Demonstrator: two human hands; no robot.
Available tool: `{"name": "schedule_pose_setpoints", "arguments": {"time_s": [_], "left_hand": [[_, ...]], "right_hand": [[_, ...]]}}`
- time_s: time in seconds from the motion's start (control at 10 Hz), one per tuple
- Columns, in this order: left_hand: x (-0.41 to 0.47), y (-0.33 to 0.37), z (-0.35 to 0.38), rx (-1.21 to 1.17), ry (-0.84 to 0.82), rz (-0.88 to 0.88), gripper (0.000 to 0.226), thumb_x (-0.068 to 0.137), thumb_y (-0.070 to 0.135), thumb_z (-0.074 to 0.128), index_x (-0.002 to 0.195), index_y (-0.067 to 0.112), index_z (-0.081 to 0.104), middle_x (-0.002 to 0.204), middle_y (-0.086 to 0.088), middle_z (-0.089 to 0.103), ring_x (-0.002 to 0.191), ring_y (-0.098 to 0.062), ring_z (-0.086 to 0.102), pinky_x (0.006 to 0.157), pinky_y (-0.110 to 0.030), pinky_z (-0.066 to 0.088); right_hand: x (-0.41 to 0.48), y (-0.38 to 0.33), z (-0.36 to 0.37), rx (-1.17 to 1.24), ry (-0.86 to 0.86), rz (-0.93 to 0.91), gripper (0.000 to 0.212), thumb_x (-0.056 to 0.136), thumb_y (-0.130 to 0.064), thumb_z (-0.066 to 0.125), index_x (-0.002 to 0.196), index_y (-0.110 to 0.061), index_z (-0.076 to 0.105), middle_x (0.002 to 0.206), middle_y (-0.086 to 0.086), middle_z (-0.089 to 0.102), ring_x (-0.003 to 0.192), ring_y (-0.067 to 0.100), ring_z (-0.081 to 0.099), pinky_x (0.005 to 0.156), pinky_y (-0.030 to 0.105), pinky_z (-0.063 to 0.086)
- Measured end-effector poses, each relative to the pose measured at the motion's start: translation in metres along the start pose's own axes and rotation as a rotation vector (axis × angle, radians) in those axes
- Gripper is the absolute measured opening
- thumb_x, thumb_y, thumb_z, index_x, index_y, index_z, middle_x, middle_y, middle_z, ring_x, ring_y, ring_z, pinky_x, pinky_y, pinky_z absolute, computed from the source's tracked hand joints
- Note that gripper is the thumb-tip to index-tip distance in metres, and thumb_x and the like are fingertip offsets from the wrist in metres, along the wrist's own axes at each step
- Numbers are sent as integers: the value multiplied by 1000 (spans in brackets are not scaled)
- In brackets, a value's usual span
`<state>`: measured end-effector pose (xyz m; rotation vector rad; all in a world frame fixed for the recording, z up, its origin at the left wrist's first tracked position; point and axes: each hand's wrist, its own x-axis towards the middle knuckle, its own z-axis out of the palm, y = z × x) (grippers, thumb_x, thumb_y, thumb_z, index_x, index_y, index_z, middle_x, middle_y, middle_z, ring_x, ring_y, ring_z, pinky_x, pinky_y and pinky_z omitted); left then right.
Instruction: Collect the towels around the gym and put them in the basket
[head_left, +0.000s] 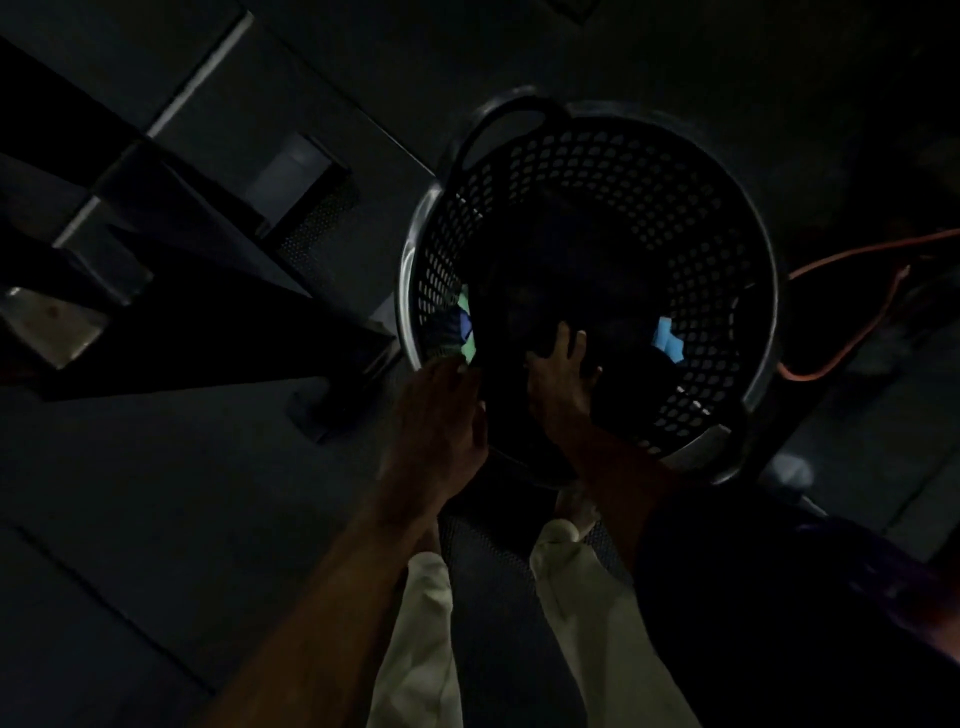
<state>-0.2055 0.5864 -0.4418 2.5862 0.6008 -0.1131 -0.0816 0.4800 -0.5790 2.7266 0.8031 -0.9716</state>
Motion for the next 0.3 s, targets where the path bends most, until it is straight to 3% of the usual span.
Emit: {"name": "schedule_pose_setpoints", "arguments": {"time_s": [0.1, 0.2, 0.3], "left_hand": [[-4, -5, -2, -6, -23, -22, 39, 80, 3, 67, 119, -3, 67, 120, -20, 68, 112, -41, 64, 95, -52, 51], [-2, 2, -15, -17, -79, -72, 41, 84, 6, 61, 124, -1, 64, 122, -20, 66, 112, -41, 62, 95, -51, 49], [5, 20, -27, -58, -118, -111, 41, 86, 9, 60, 126, 0, 62, 123, -20, 64, 112, -39, 61, 94, -48, 49]], "right_hand": [[2, 5, 5, 0, -37, -31, 41, 103, -32, 49, 144, -30, 49, 167, 19, 7, 153, 46, 3, 111, 73, 28], [3, 20, -17, 176, -143, -134, 53, 91, -36, 69, 141, -28, 53, 167, 17, 8, 153, 43, 7, 116, 64, 28], [-10, 31, -45, 367, -133, -146, 69, 83, -37, 78, 145, -22, 51, 164, 18, 21, 152, 39, 20, 119, 52, 31]]}}
